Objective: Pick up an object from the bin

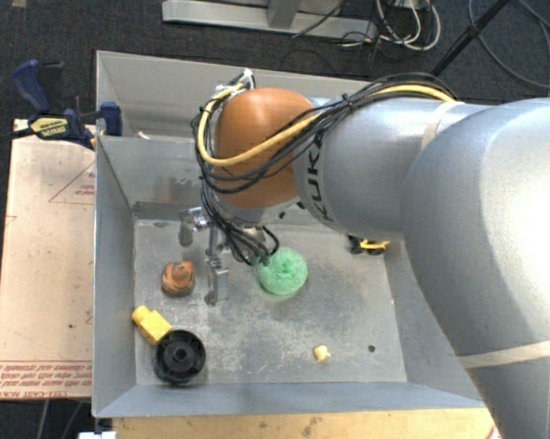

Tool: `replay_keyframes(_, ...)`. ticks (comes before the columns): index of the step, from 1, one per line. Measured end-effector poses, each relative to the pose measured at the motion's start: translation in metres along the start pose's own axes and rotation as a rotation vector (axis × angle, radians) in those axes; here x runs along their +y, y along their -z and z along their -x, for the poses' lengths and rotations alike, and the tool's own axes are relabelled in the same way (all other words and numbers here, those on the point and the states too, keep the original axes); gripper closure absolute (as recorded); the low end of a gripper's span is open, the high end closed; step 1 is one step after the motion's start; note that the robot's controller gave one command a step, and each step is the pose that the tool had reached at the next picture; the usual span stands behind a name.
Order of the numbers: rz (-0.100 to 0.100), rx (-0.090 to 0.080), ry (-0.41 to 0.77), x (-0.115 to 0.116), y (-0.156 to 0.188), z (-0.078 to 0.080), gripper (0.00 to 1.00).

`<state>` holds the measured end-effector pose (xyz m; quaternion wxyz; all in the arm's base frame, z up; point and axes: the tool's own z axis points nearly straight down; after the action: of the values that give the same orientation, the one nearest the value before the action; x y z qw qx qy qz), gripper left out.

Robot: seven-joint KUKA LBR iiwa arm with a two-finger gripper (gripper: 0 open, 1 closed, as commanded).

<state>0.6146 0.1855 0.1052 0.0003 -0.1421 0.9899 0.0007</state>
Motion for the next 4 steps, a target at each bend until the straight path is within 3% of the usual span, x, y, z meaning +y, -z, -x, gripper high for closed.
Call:
replay_keyframes(1,0.0,-0.003,0.154,0.019,-0.014,0.013,0.0)
replay_keyframes(2,-0.003,-0.016,0.322,0.05,-0.03,0.0,1.0)
replay_keyframes(3,-0.002,-0.016,0.32,0.05,-0.03,0.0,1.0)
replay_keyframes(4,0.001,0.002,0.305,0.038,0.019,0.008,1.0)
